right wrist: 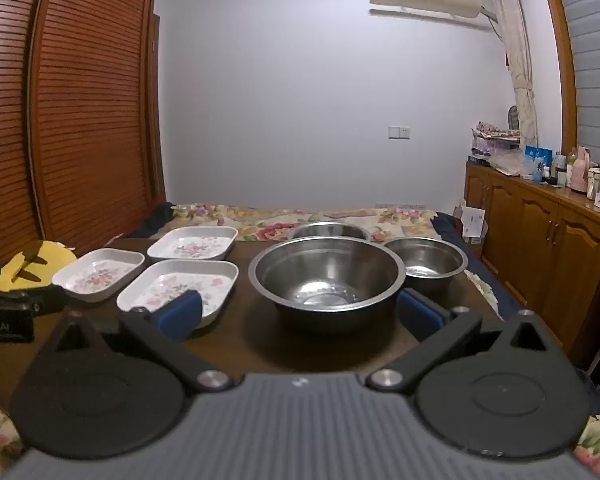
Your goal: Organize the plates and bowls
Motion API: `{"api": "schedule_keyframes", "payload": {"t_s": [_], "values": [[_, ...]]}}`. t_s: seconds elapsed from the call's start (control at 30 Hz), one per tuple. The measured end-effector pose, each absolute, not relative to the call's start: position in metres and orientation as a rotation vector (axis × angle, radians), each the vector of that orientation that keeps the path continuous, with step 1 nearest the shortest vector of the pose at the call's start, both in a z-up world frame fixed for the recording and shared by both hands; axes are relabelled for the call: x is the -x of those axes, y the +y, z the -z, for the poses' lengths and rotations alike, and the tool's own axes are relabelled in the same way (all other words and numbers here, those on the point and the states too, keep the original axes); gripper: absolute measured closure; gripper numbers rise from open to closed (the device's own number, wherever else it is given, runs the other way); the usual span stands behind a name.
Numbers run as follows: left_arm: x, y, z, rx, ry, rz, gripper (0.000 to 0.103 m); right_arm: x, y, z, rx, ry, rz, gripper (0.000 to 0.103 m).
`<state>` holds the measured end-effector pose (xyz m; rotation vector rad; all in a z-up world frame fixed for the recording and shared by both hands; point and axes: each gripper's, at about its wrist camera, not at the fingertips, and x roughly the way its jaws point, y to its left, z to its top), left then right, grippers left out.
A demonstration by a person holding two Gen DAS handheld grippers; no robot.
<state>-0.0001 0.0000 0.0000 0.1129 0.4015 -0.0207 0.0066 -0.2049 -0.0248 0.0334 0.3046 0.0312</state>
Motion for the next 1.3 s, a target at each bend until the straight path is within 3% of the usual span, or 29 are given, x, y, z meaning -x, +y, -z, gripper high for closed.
{"api": "schedule_keyframes", "payload": {"t_s": [1.3], "values": [[0.0057,-0.0014,-0.0029,-0.126,0.387,0.03,0.0,-0.005,-0.2,0.032,-0.027,0.311,-0.028,0.0]]}}
